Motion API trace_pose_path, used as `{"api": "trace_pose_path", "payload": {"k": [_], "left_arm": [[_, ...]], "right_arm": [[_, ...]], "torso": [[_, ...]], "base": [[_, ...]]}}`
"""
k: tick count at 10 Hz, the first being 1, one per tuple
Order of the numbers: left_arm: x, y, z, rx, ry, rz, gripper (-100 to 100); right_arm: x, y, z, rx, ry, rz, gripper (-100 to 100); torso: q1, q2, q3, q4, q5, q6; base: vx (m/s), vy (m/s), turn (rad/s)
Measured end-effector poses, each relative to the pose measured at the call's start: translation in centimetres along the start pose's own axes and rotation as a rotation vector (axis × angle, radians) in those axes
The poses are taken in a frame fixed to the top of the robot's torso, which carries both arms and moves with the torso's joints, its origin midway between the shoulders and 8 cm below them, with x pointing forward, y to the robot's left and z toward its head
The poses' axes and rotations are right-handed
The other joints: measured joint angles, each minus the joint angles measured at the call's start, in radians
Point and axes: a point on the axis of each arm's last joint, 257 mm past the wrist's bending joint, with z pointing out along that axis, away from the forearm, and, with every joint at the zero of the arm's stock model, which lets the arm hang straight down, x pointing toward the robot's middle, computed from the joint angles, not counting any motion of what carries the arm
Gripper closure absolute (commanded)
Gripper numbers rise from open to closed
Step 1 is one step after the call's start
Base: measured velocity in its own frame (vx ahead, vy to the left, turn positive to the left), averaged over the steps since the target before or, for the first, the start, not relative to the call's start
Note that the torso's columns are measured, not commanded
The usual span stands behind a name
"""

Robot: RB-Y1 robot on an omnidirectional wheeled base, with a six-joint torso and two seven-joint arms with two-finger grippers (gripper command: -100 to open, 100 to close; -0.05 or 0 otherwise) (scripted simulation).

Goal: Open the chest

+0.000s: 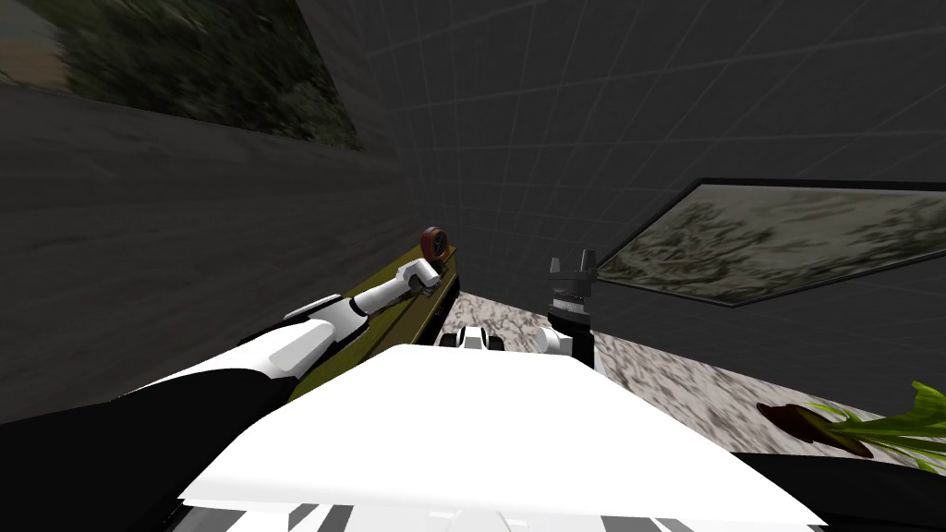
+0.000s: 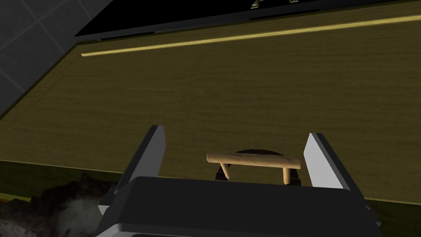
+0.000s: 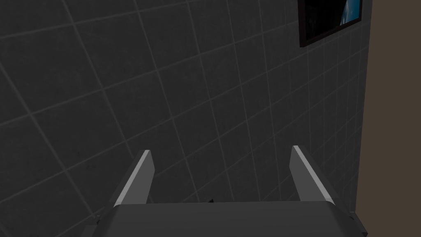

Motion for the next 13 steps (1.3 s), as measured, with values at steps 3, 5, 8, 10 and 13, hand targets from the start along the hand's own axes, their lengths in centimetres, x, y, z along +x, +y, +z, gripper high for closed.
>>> {"api": "trace_pose_path", "payload": {"k": [3,5,8,10,13], "left_arm": [[-0.2,2.5,-0.6,-0.085,-0.011,0.037,-100],[-0.2,3.9,-0.8,-0.136,-0.016,0.059,-100],[-0.6,5.7,-1.2,-0.196,-0.023,0.084,-100],[-0.7,6.2,-0.7,-0.203,-0.024,0.081,-100],[-0.8,6.4,0.4,-0.199,-0.025,0.078,100]], "right_arm": [[0.0,0.0,0.0,0.0,0.0,0.0,0],[0.0,0.0,0.0,0.0,0.0,0.0,0],[0.0,0.0,0.0,0.0,0.0,0.0,0],[0.0,0.0,0.0,0.0,0.0,0.0,0],[0.0,0.0,0.0,0.0,0.0,0.0,0]], "torso": [[0.0,0.0,0.0,0.0,0.0,0.0],[0.001,0.0,0.0,0.0,0.0,0.0],[0.002,0.0,0.0,0.0,0.0,-0.002],[0.0,0.002,0.001,0.001,0.0,0.0],[0.002,-0.002,-0.001,-0.001,0.001,0.0]], "base": [[0.07,-0.004,-0.008],[0.058,-0.002,-0.011],[0.038,-0.004,-0.007],[0.002,0.007,-0.041],[-0.006,0.001,0.014]]}}
